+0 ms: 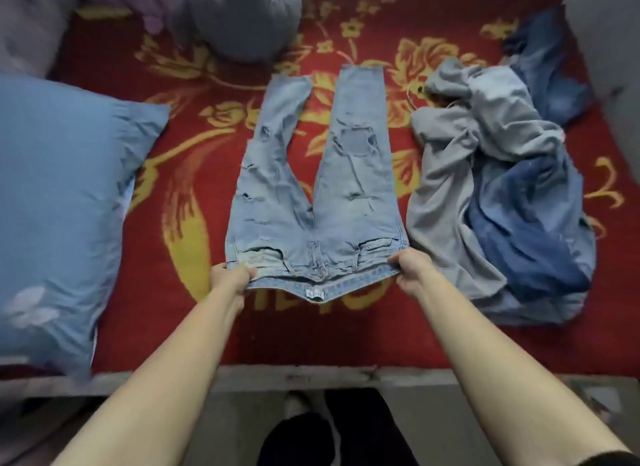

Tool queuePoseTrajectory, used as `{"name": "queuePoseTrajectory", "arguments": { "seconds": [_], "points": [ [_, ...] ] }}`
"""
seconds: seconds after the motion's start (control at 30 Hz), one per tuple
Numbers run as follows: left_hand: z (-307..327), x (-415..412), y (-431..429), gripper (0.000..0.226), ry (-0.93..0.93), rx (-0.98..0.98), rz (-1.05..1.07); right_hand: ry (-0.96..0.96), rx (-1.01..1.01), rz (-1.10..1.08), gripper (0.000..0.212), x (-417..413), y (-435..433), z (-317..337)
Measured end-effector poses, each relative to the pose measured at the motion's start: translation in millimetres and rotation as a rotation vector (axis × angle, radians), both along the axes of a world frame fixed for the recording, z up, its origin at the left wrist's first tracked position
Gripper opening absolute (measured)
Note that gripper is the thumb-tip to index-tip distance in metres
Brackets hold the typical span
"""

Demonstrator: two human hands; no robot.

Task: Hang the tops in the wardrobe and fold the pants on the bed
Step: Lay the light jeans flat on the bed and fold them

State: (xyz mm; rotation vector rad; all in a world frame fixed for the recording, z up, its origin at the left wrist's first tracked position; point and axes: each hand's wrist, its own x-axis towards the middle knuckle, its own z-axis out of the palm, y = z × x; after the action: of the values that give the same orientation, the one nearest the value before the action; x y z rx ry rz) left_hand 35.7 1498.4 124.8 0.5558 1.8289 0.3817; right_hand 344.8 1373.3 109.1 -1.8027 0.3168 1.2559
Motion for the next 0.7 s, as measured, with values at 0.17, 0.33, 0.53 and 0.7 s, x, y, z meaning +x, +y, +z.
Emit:
{"name": "queuePoseTrajectory", "arguments": {
  "seconds": [0.17,0.33,0.53,0.7],
  "points": [
    [-56,-38,-70,0.042,0.143,-0.1,-0.059,-0.035,-0.179,0.039,0.032,-29,-75,-43],
    [-64,-47,-86,0.032,0.178,-0.03,-0.166,-0.044,-0.125,0.069,0.04,-33,-113,-43],
    [-101,-50,-114,0.038,0.272,0.025,-0.361,-0.063,-0.132,0.087,0.046,-49,-156,-88],
    [-129,-66,-161,0.033,0.373,0.022,-0.456,-0.093,-0.353,0.119,0.033,-78,-211,-129]
  ]
}}
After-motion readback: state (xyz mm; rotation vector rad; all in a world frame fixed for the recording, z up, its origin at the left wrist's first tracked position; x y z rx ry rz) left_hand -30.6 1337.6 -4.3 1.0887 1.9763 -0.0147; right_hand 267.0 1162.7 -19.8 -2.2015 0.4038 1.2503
